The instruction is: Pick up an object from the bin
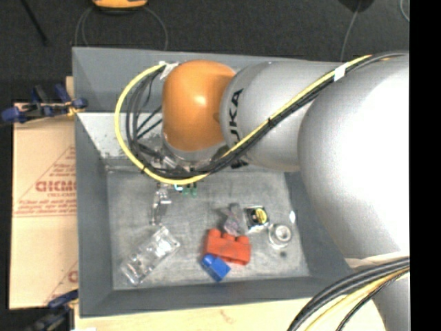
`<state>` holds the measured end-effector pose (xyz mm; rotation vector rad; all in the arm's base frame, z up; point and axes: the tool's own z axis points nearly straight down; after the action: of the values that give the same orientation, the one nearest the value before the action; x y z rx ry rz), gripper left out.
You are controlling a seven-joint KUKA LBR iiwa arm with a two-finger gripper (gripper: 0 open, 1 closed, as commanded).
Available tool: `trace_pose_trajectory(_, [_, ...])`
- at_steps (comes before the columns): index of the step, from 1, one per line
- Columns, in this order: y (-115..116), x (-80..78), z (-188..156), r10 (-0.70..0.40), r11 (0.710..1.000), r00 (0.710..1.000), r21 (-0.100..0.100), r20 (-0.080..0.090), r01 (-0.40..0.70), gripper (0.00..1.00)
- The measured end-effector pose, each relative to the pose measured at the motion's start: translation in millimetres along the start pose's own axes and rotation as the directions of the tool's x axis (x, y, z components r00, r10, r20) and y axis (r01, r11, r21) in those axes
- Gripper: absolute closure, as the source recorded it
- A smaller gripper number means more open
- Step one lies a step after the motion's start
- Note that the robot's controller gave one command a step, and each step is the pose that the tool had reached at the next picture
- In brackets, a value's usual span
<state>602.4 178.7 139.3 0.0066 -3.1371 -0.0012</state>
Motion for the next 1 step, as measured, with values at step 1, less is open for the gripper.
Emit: trace_pose_trajectory(1, [-71.6, 112.1, 8.9, -0.085, 0.996, 0.996, 0.004, -0.002, 0.085, 0.0])
